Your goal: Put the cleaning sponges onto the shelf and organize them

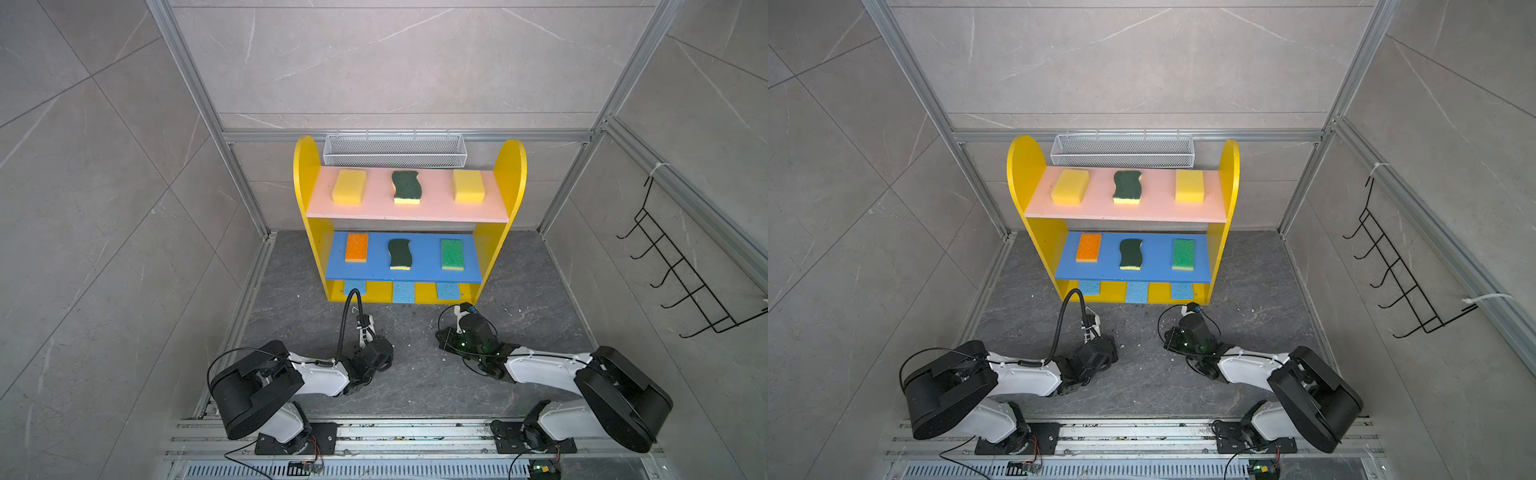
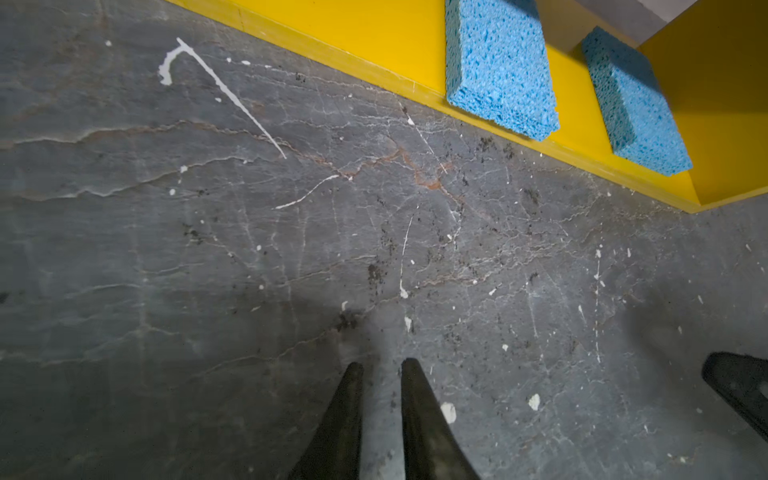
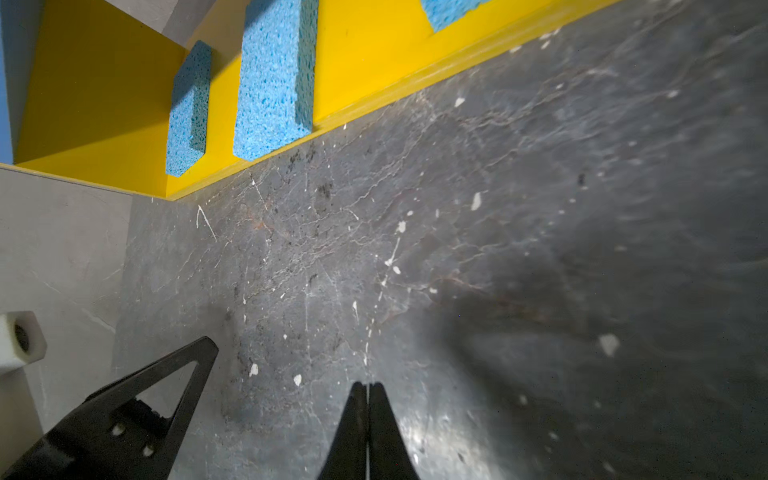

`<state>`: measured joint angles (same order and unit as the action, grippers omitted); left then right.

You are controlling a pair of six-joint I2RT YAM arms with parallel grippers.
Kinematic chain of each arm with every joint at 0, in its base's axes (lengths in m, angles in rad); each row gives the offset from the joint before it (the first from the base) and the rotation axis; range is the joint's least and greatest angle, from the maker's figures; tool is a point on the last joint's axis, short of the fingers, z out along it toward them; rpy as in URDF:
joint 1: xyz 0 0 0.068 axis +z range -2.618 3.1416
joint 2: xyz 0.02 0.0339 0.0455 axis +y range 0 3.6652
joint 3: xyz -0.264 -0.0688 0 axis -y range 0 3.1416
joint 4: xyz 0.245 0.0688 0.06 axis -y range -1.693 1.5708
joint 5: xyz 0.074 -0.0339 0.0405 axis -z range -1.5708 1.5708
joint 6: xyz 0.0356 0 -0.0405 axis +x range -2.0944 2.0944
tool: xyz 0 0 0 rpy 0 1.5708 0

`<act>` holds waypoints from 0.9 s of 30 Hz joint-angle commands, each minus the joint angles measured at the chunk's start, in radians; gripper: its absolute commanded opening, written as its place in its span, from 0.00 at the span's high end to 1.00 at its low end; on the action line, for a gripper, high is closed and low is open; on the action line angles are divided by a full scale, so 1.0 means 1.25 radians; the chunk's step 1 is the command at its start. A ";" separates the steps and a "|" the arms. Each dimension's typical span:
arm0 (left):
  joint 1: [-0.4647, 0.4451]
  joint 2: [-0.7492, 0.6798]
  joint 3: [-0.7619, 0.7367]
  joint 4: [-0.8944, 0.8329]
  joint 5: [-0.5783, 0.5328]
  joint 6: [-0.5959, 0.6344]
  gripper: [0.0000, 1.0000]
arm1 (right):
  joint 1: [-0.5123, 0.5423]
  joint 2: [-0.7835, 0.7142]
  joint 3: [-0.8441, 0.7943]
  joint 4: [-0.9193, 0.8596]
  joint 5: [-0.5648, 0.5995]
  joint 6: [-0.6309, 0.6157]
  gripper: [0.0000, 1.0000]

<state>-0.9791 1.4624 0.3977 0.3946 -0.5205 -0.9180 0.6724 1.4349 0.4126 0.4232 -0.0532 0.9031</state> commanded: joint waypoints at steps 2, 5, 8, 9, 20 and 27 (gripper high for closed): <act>0.010 -0.101 0.012 -0.139 -0.024 0.050 0.79 | 0.014 0.080 0.042 0.139 0.006 0.062 0.93; 0.025 -0.179 0.020 -0.255 -0.030 0.059 0.80 | 0.018 0.139 0.062 0.199 0.006 0.088 0.95; 0.047 -0.284 -0.009 -0.317 -0.026 0.057 0.80 | 0.022 0.195 0.072 0.274 0.010 0.135 0.96; 0.054 -0.319 -0.023 -0.328 -0.023 0.056 0.80 | 0.025 0.213 0.075 0.293 0.013 0.143 0.96; 0.097 -0.555 -0.089 -0.486 -0.031 0.053 0.78 | 0.060 0.376 0.136 0.403 0.052 0.216 1.00; 0.101 -0.549 -0.085 -0.490 -0.029 0.060 0.78 | 0.072 0.459 0.154 0.481 0.086 0.264 1.00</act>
<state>-0.8574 0.7757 0.2836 -0.2039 -0.5255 -0.8665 0.7532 1.9564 0.5926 0.9775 0.0170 1.1923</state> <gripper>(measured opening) 0.217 0.047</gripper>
